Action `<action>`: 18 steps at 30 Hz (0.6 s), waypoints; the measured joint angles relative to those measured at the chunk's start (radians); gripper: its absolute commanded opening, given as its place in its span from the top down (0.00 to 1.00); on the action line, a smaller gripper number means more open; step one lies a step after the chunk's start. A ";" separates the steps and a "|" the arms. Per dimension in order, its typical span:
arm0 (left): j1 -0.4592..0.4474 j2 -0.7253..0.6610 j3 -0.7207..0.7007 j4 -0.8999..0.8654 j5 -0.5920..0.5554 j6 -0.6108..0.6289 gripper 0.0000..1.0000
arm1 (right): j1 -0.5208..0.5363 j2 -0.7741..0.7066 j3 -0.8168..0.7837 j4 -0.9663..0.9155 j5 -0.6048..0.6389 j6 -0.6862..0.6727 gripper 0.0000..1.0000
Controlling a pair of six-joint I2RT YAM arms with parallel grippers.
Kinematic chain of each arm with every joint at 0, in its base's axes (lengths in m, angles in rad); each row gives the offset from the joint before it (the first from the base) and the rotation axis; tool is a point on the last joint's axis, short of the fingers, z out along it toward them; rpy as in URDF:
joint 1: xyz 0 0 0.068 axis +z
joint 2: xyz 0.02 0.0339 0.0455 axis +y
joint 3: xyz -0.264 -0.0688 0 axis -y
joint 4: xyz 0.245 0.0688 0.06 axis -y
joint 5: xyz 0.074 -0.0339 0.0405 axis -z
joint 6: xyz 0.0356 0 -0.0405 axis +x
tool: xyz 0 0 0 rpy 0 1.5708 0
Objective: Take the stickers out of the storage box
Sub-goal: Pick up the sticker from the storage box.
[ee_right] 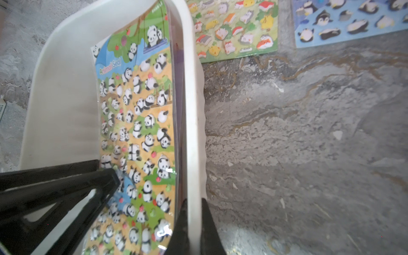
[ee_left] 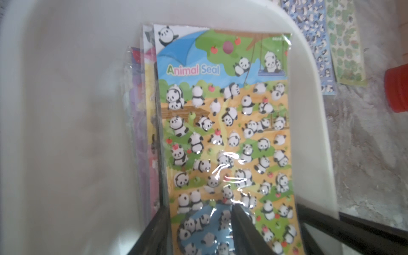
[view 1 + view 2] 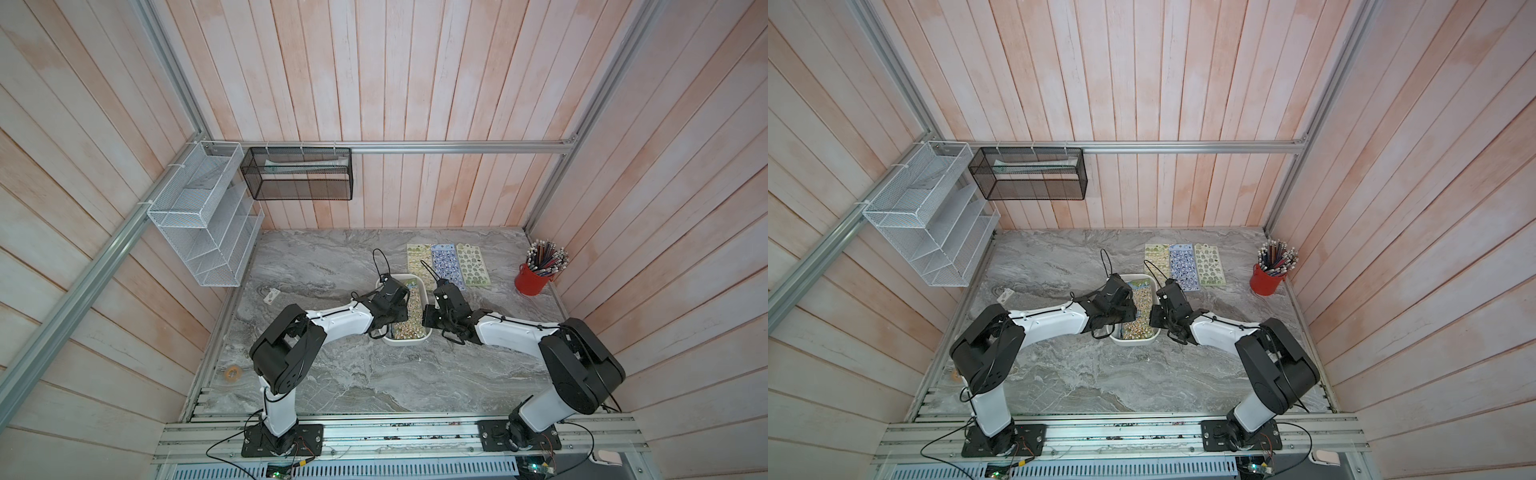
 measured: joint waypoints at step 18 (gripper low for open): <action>0.022 -0.159 -0.116 0.169 0.119 -0.047 0.63 | 0.000 0.036 0.024 0.014 -0.002 -0.001 1.00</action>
